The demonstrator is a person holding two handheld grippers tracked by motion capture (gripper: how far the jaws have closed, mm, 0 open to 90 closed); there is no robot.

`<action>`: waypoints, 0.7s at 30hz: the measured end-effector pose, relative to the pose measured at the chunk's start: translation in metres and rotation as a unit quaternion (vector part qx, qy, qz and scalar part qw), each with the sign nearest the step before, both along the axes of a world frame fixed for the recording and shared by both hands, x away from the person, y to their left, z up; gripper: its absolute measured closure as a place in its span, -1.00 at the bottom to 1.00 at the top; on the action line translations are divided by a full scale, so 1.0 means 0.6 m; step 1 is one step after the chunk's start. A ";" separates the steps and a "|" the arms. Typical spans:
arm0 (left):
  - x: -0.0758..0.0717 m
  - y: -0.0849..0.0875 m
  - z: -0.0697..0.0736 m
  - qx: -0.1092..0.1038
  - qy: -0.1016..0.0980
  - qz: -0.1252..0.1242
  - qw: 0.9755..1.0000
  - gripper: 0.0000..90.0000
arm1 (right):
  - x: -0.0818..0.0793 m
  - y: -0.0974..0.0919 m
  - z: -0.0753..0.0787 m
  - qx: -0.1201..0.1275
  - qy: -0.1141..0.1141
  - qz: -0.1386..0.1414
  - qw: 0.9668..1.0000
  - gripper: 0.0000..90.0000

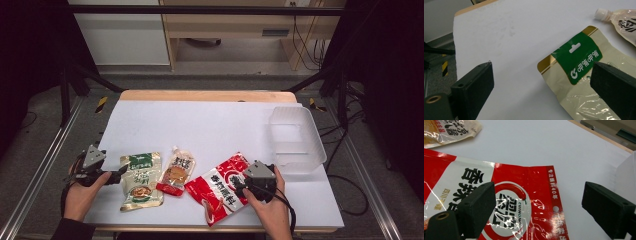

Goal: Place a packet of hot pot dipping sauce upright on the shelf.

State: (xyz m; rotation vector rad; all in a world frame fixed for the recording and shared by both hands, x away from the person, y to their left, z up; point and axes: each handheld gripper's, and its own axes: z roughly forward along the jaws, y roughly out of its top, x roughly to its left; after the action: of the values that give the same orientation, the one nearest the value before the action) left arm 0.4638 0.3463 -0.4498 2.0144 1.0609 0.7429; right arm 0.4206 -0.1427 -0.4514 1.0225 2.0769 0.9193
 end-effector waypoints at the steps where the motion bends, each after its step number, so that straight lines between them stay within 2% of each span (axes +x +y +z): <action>1: 0.002 0.002 -0.001 -0.001 0.002 0.000 1.000 -0.88 | -0.001 -0.001 0.000 0.000 0.000 0.001 1.000 -0.74; 3: 0.006 0.005 -0.005 -0.004 0.015 -0.006 1.000 -0.87 | -0.003 -0.003 0.001 0.000 0.001 0.005 1.000 -0.75; 11: 0.014 0.005 -0.015 -0.011 0.032 -0.018 0.999 -0.84 | -0.001 -0.002 -0.002 0.001 0.009 0.004 1.000 -0.75; 12: 0.018 0.002 -0.021 -0.008 0.045 -0.027 0.999 -0.82 | -0.001 -0.001 -0.003 0.000 0.010 0.007 1.000 -0.75; 13: 0.018 0.002 -0.021 -0.008 0.045 -0.027 0.999 -0.79 | -0.001 -0.001 -0.003 0.000 0.010 0.007 1.000 -0.75; 14: 0.021 -0.002 -0.025 -0.003 0.055 -0.035 0.998 -0.79 | -0.001 0.000 -0.003 0.000 0.011 0.008 1.000 -0.75; 17: 0.024 -0.008 -0.030 0.000 0.063 -0.041 0.997 -0.76 | -0.001 0.001 -0.004 -0.001 0.011 0.009 1.000 -0.75; 21: 0.028 -0.017 -0.036 0.000 0.082 -0.057 0.995 -0.66 | 0.000 0.001 -0.004 0.002 0.013 0.009 1.000 -0.75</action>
State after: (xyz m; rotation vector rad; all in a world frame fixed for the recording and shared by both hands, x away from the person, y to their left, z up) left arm 0.4809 0.3362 -0.4717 2.1450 1.0274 0.5254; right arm 0.4206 -0.1422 -0.4539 1.0248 2.1103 0.9229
